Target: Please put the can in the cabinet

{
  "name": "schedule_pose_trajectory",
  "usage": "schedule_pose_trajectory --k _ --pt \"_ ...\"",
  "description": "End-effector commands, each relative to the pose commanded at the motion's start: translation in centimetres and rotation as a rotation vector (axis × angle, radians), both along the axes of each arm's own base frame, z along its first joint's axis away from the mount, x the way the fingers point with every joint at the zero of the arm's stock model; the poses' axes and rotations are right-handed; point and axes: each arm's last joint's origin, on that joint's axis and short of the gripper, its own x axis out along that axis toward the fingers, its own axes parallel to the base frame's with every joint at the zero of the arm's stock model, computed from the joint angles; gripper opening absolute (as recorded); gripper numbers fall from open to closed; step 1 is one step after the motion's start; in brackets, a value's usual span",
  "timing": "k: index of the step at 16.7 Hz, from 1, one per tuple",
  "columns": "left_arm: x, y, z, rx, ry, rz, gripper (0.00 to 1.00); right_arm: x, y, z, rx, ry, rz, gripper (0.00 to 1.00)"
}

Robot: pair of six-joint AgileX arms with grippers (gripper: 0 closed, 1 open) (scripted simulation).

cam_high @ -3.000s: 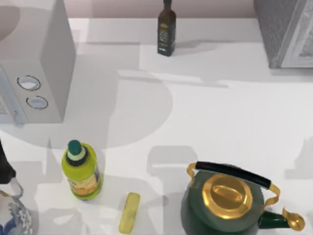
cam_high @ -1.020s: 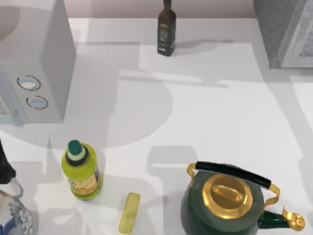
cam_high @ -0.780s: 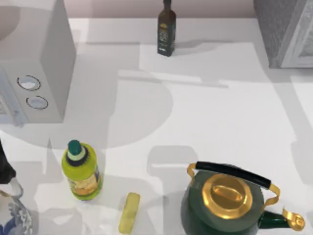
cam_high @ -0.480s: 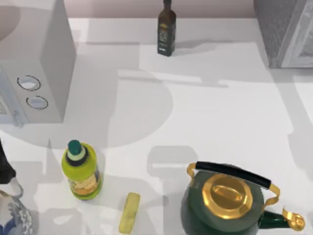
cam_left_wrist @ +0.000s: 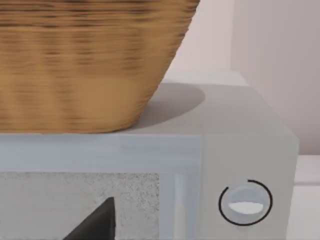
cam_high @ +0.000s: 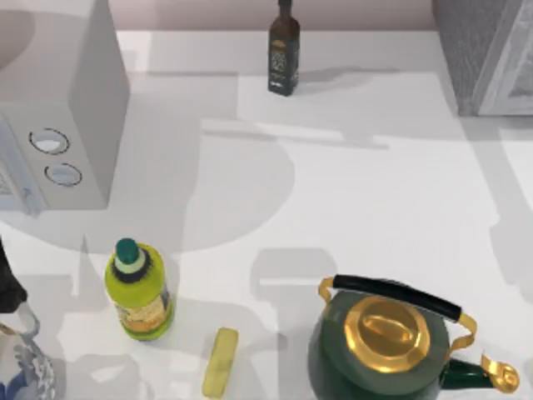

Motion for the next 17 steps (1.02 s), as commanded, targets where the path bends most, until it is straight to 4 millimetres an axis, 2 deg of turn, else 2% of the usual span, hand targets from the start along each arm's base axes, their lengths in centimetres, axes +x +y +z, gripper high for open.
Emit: schedule_pose_trajectory --k 11,17 --pt "0.0 0.0 0.0 0.0 0.0 0.0 1.0 0.0 0.0 0.0 0.0 0.0 0.0 0.98" --pt "0.0 0.0 0.0 0.0 0.0 0.0 1.0 0.0 0.0 0.0 0.0 0.0 0.0 1.0"
